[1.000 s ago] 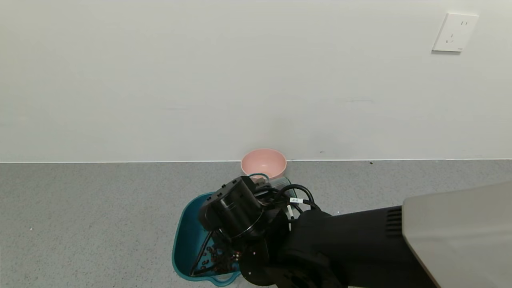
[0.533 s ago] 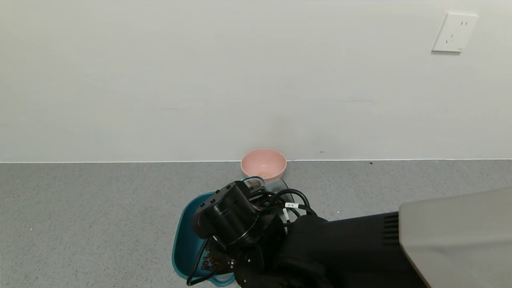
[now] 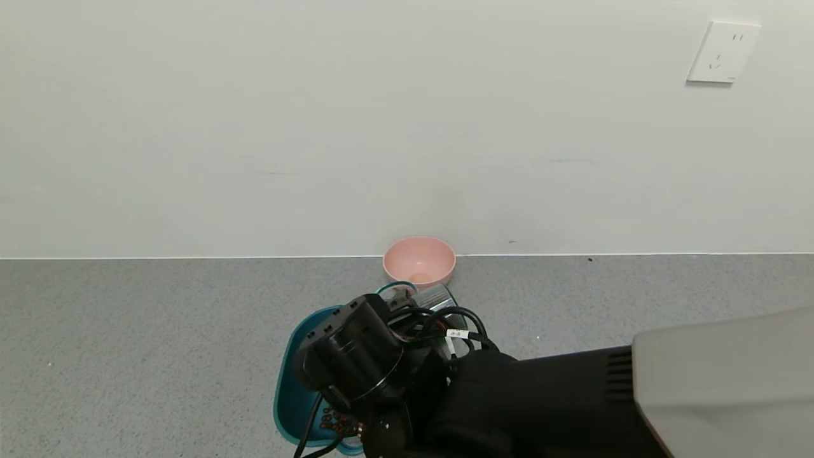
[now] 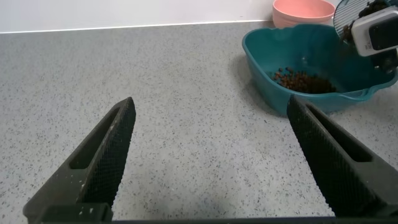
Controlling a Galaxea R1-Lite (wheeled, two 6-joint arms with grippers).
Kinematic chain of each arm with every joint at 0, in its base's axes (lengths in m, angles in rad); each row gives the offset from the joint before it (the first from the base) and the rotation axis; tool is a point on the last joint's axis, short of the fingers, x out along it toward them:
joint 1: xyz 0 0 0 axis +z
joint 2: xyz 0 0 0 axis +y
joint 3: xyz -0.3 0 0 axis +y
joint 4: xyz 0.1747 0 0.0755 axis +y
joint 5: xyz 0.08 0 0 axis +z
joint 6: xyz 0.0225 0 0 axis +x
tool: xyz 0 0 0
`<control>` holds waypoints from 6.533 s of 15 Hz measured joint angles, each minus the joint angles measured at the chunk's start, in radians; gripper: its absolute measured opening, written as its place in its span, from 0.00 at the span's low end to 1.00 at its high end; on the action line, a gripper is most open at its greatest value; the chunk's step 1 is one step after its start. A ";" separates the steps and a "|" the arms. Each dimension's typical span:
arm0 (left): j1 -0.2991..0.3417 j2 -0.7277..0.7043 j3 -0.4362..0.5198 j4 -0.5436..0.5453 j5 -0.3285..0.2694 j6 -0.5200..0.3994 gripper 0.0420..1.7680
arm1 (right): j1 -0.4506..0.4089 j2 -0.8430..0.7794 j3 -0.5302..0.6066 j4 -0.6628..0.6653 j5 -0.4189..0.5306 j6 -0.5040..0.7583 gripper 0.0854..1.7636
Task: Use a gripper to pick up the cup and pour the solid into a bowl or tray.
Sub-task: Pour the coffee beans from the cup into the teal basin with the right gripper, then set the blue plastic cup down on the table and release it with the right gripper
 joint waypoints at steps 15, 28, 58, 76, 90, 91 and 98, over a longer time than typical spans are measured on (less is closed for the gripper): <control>0.000 0.000 0.000 0.000 0.000 0.000 0.99 | 0.004 0.002 0.001 0.000 -0.014 -0.014 0.77; 0.000 0.000 0.000 0.000 0.000 0.000 0.99 | -0.006 -0.013 0.011 -0.003 -0.010 0.028 0.77; 0.000 0.000 0.000 0.000 0.000 0.000 0.99 | -0.283 -0.272 0.150 0.000 0.539 1.281 0.77; 0.000 0.000 0.000 0.000 0.000 0.000 0.99 | -0.472 -0.312 0.677 -0.823 0.538 1.449 0.77; 0.000 0.000 0.000 0.000 0.000 0.000 0.99 | -0.537 0.054 0.530 -0.989 0.536 1.447 0.77; 0.000 0.000 0.000 0.000 0.000 0.000 0.99 | -0.531 0.074 0.509 -0.990 0.527 1.447 0.77; 0.000 0.000 0.000 0.000 0.000 0.000 0.99 | -0.515 0.137 0.449 -0.990 0.510 1.447 0.77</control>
